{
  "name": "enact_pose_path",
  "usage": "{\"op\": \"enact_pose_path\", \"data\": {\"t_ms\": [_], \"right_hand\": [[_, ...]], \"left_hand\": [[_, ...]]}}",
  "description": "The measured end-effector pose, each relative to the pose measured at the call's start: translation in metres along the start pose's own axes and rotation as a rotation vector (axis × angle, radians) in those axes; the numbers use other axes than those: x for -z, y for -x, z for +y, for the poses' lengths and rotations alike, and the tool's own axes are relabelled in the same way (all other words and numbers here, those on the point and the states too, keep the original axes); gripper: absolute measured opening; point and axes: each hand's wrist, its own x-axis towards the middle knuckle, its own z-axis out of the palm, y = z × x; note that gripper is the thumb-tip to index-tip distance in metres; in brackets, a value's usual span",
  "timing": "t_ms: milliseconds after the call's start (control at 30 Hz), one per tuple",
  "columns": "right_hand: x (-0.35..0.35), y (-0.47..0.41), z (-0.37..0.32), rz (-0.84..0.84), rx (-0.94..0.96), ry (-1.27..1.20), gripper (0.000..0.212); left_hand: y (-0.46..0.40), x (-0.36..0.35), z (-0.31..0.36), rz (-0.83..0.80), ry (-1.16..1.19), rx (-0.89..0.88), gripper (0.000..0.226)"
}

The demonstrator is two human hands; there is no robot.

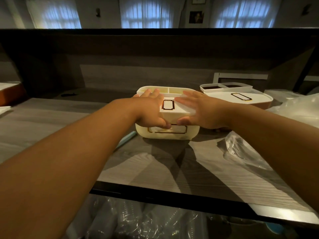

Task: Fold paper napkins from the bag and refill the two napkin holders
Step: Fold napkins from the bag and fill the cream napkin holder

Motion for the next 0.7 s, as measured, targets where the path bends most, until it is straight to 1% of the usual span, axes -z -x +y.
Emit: {"op": "enact_pose_path", "data": {"t_ms": [133,267,333,367,433,467,500,533,600,633,700], "right_hand": [[0.004,-0.034,-0.008,-0.008,-0.012,0.044,0.085],[0.002,-0.071,-0.016,0.062,-0.031,0.083,0.072],[-0.003,-0.087,-0.02,0.118,-0.064,0.16,0.067],[-0.005,-0.092,-0.023,0.149,-0.079,0.19,0.066],[-0.009,-0.094,-0.025,0.201,-0.089,0.201,0.069],[-0.008,-0.09,-0.028,0.24,-0.076,0.177,0.071],[-0.003,-0.08,-0.024,0.293,-0.083,0.138,0.072],[0.003,-0.067,-0.014,0.36,-0.118,0.091,0.069],[0.021,-0.037,0.021,0.449,-0.292,0.025,0.06],[0.028,-0.022,0.046,0.448,-0.414,0.018,0.056],[0.036,0.008,0.089,0.369,-0.664,0.054,0.053]], "left_hand": [[-0.027,0.003,-0.02,-0.01,-0.015,0.046,0.11],[-0.056,-0.001,-0.042,0.094,0.059,0.05,0.09],[-0.067,-0.003,-0.049,0.126,0.075,0.076,0.088],[-0.07,-0.001,-0.052,0.124,0.054,0.102,0.087],[-0.076,0.004,-0.052,0.132,-0.09,0.152,0.083],[-0.074,0.009,-0.05,0.149,-0.165,0.178,0.085],[-0.072,0.013,-0.041,0.175,-0.176,0.181,0.089],[-0.07,0.018,-0.026,0.221,-0.106,0.148,0.094],[-0.064,0.025,0.018,0.317,0.171,-0.018,0.096],[-0.062,0.025,0.045,0.34,0.304,-0.106,0.095],[-0.061,0.018,0.094,0.284,0.49,-0.2,0.094]]}}
